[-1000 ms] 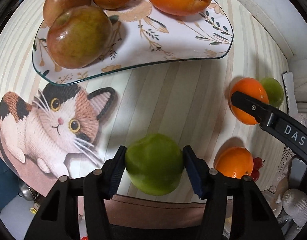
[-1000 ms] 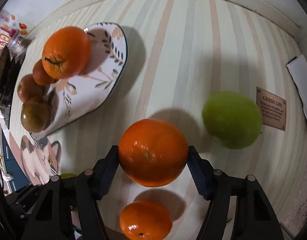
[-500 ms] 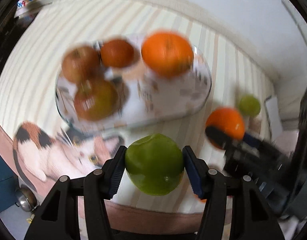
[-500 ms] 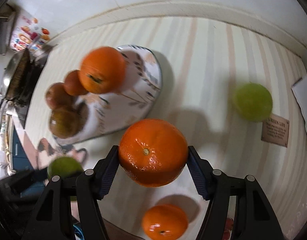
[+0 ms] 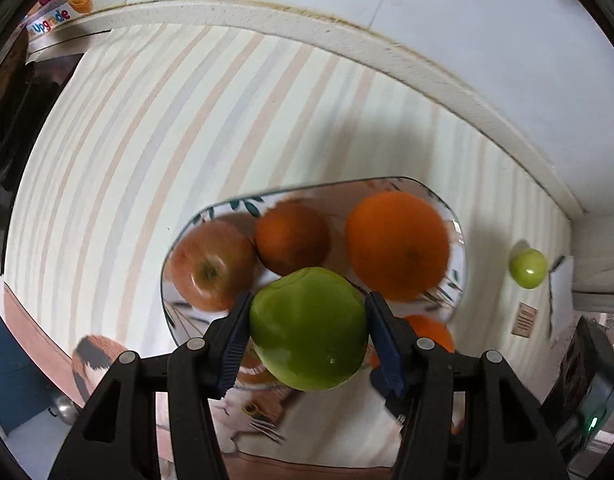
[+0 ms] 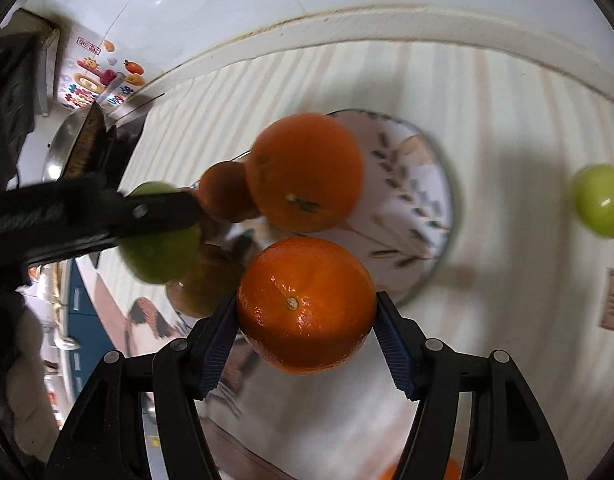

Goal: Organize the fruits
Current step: 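Set the green apple on the plate with left tool while right sets the orange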

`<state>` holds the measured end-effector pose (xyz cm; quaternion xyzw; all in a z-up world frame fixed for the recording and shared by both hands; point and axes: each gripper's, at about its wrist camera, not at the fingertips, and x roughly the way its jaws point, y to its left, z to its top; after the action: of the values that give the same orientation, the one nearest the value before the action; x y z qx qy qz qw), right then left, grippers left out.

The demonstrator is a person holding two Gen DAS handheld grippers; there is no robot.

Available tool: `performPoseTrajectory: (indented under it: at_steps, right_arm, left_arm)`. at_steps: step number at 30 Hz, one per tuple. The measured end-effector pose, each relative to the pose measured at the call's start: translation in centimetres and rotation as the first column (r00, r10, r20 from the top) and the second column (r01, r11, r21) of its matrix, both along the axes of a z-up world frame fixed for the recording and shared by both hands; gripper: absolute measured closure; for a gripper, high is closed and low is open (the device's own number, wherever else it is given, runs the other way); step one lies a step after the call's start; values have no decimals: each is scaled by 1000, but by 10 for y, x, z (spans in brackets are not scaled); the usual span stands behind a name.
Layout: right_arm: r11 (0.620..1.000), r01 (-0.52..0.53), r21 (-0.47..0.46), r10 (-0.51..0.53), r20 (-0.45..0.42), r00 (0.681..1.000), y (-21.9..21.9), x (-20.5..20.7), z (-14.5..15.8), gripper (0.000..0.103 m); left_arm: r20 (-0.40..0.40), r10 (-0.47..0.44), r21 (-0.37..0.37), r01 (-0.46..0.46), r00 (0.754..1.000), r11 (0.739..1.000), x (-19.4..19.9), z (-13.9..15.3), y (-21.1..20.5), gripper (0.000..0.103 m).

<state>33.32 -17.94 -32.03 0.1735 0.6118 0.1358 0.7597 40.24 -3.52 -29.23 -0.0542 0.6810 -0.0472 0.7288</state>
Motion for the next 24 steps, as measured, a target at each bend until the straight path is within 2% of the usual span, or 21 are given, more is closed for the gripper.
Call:
performPoseTrajectory:
  at_steps: [8,12,16,20,24]
  right_arm:
    - [998,7,64,-3,-63,998,24,11,-28,34]
    - [995,24,98,-16,-85,996,23,13,-33,32]
    - [994,22,103,-14,-78,997,21,13,-28,20]
    - [996,14,90,-7,-77,997,18,11,-23,19]
    - [999,-3,40,6,-66,998,16,6,-12,14]
  left_arm:
    - [-40,-43,42,45,998,998,18,-14,-5,49]
    - [-70,-39,36,41,997,998,20,-19,-5,48]
    - [-61,-22,20,23,998,1000,20,-15,-2,47]
    - [-32,-6,2,6,999,1000,18,-4,1,44]
    - [19,6,8,-6,1000,1000,9,12,5,44]
